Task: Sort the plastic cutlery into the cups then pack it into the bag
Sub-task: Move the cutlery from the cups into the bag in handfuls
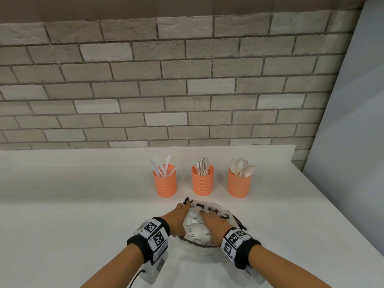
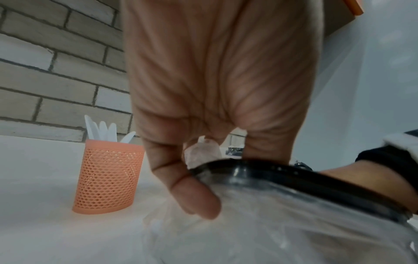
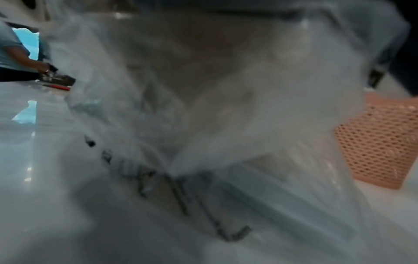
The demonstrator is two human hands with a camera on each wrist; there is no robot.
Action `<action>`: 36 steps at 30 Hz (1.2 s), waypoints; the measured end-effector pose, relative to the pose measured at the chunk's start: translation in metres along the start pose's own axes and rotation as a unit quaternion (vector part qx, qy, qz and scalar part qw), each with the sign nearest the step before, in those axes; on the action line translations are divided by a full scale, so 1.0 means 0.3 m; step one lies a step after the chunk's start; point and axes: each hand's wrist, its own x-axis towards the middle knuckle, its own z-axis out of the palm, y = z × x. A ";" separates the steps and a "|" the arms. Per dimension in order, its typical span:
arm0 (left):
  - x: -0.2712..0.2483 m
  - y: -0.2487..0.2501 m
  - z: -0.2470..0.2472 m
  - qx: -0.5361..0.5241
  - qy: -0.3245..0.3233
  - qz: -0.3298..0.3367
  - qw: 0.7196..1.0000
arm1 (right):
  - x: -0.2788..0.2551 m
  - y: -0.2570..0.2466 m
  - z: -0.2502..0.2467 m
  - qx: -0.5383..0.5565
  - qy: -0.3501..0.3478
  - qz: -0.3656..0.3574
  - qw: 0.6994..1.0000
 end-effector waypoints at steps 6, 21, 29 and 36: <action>-0.007 0.007 -0.003 -0.022 0.009 -0.001 1.000 | 0.002 0.027 0.002 0.060 0.027 0.011 0.998; -0.003 -0.034 -0.015 -0.060 0.018 -0.009 0.998 | -0.008 -0.005 0.002 0.182 0.011 -0.006 0.983; -0.002 -0.057 -0.039 -0.087 0.016 -0.014 0.996 | 0.003 0.020 -0.018 0.217 0.021 0.009 0.976; 0.003 -0.072 -0.008 -0.078 0.014 -0.023 0.997 | 0.023 0.035 -0.006 0.213 0.030 0.017 0.976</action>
